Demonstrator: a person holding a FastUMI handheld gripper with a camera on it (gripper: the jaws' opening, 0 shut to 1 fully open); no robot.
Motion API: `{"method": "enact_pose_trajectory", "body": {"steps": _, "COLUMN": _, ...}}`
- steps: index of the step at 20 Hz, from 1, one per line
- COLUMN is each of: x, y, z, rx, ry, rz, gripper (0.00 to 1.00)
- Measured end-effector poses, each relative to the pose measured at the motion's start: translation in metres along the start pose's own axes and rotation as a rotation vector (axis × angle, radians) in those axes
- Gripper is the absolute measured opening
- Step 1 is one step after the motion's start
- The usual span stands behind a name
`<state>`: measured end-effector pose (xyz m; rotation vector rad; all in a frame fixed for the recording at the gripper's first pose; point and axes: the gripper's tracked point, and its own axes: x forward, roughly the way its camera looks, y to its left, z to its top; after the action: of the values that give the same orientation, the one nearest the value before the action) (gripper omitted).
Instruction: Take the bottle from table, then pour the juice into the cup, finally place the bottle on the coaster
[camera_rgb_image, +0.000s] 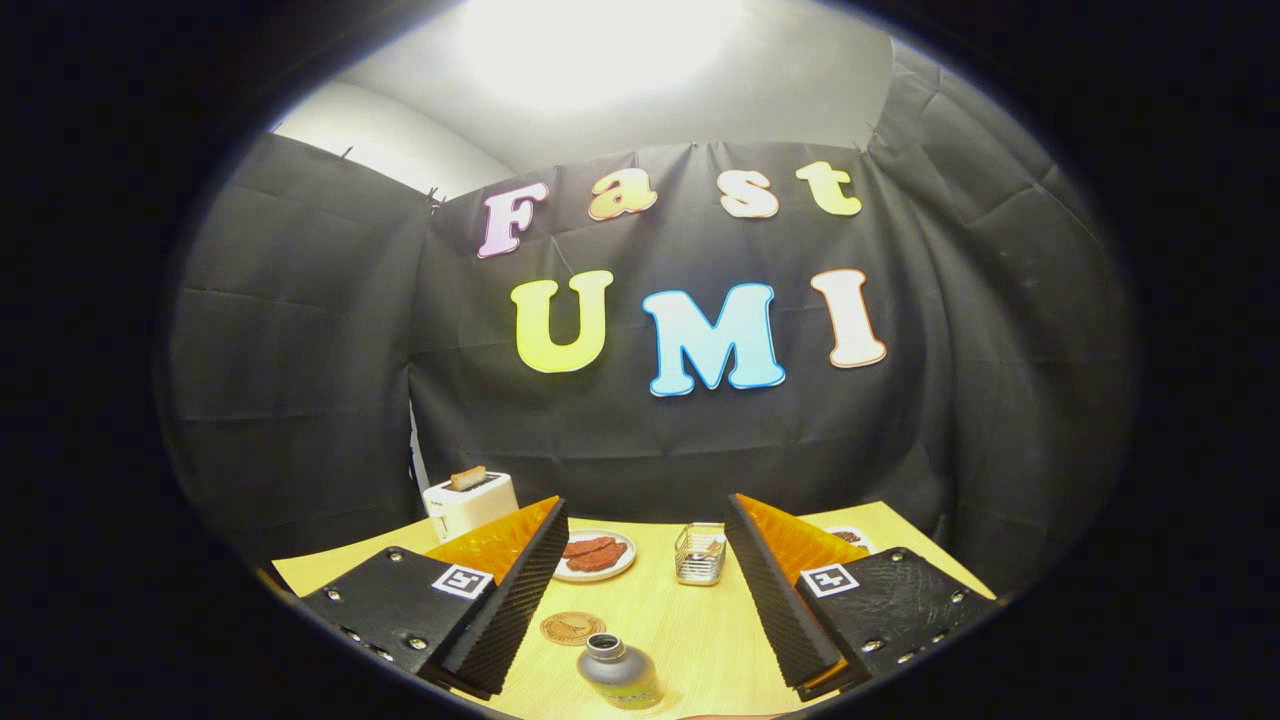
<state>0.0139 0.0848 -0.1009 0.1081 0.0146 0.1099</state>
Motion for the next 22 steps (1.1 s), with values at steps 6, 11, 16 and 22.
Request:
{"method": "enact_pose_trajectory", "body": {"steps": 6, "x": 0.007, "y": 0.017, "z": -0.062, "rx": 0.023, "ry": 0.029, "rz": 0.021, "gripper": 0.97}}
{"method": "enact_pose_trajectory", "body": {"steps": 11, "x": 0.01, "y": 0.025, "z": -0.088, "rx": 0.027, "ry": 0.044, "rz": 0.015, "gripper": 0.97}}
{"method": "enact_pose_trajectory", "body": {"steps": 16, "x": 0.011, "y": 0.032, "z": -0.121, "rx": 0.001, "ry": 0.057, "rz": -0.006, "gripper": 0.97}}
{"method": "enact_pose_trajectory", "body": {"steps": 22, "x": 0.018, "y": 0.029, "z": -0.155, "rx": -0.02, "ry": 0.065, "rz": -0.055, "gripper": 0.97}}
